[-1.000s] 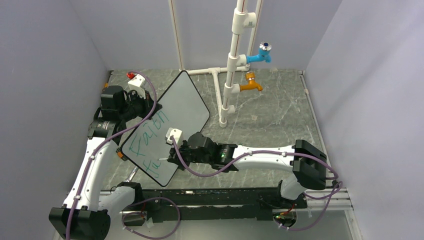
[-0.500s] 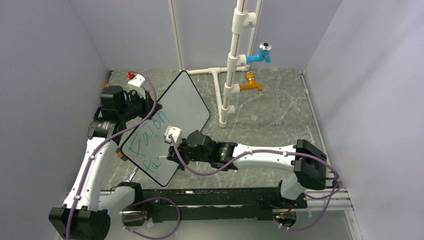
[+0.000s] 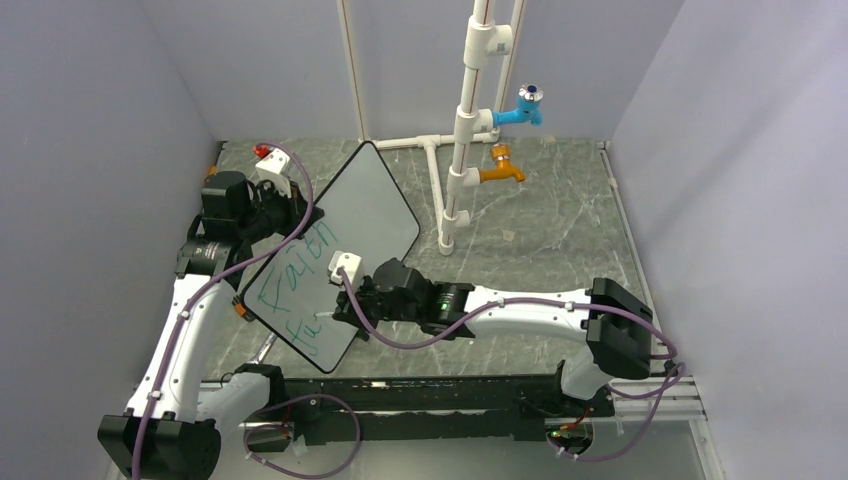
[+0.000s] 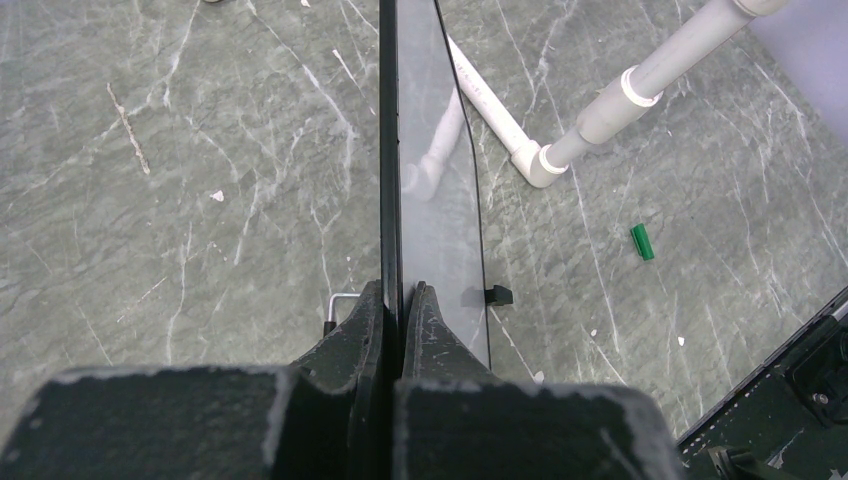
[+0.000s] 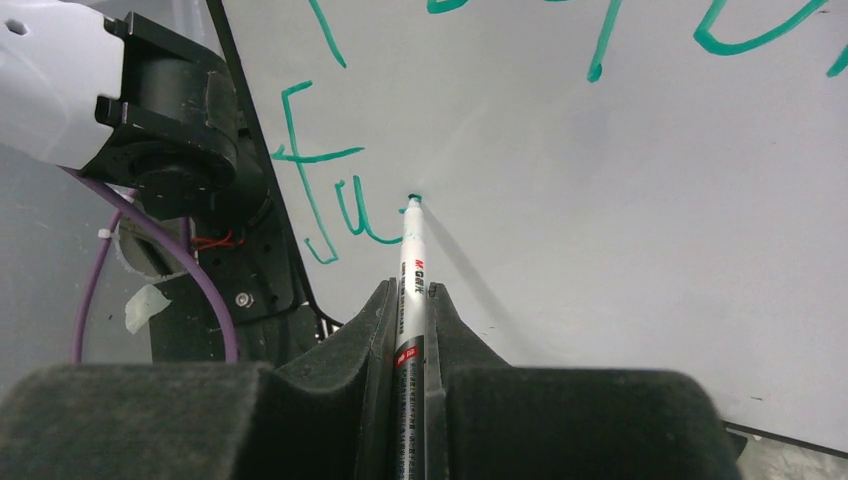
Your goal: Write a sentence on the whiteboard
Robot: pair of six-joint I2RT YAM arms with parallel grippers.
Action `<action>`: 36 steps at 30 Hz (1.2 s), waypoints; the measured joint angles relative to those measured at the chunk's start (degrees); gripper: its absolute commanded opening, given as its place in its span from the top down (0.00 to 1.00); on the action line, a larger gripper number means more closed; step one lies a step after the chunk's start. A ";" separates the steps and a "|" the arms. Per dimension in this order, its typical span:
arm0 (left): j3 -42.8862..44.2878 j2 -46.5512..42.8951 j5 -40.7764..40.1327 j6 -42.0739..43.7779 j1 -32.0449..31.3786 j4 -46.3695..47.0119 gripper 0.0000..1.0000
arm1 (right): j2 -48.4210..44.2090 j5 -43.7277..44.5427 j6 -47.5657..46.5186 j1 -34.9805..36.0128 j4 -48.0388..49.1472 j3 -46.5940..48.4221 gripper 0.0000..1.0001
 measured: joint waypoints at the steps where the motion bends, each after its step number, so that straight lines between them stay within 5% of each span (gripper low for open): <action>1: 0.00 0.00 0.00 -0.02 0.00 0.00 1.00 | 0.04 -0.31 0.17 0.00 0.07 0.00 1.00; 36: 0.00 -0.04 0.02 -0.07 -0.02 0.00 1.00 | -0.31 3.39 1.20 0.68 -0.37 -3.69 1.00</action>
